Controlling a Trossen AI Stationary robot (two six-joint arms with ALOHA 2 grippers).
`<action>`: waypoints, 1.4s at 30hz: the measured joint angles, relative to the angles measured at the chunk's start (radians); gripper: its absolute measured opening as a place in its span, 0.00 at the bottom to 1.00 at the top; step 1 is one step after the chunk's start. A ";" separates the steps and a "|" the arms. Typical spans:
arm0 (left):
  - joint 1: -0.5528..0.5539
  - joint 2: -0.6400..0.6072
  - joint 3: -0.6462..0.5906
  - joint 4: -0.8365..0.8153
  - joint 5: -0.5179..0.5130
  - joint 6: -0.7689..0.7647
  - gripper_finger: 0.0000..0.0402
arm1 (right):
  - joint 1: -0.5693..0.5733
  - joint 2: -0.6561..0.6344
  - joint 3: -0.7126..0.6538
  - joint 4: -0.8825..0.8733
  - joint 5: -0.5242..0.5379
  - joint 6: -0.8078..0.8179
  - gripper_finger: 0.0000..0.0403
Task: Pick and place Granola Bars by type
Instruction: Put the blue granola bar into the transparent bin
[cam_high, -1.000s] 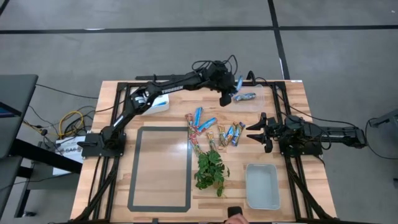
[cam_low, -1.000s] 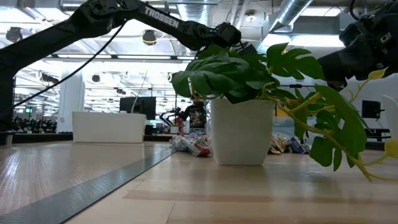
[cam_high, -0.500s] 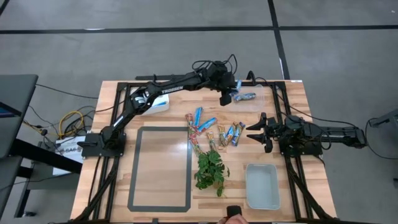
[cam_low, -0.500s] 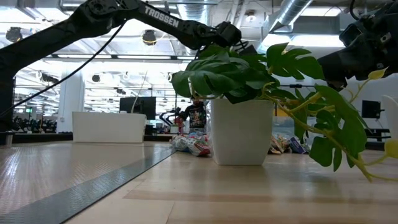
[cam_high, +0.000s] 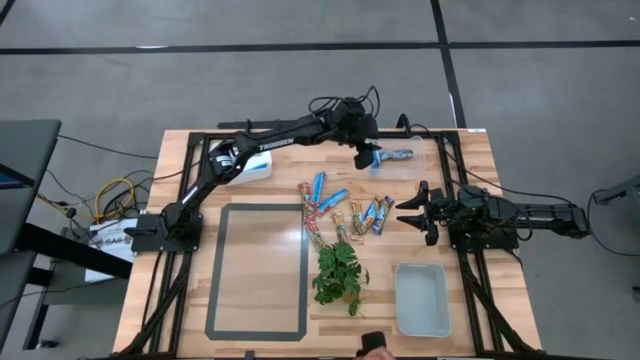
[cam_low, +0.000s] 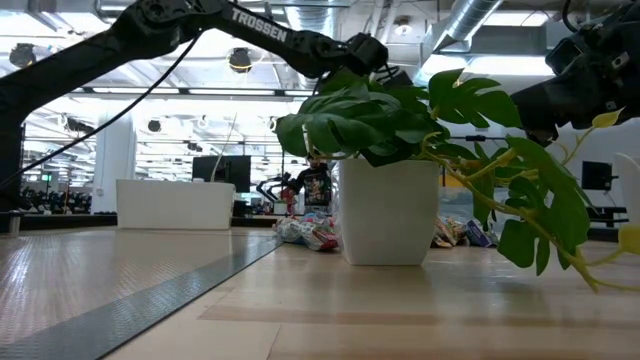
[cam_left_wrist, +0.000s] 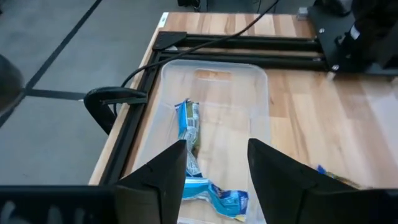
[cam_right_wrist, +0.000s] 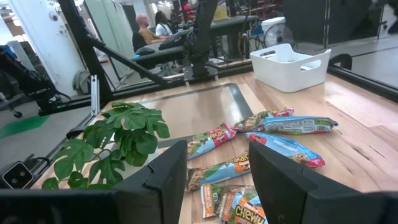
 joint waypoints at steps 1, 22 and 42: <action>0.000 -0.007 0.000 -0.005 0.001 -0.008 0.41 | 0.000 0.000 0.000 0.000 0.000 0.000 0.41; -0.024 -0.200 -0.182 -0.200 0.004 -0.208 0.41 | 0.000 0.000 0.000 -0.001 0.001 0.000 0.41; -0.031 -0.697 -1.074 0.134 -0.135 -0.696 0.41 | 0.000 0.000 0.000 0.000 0.001 0.000 0.41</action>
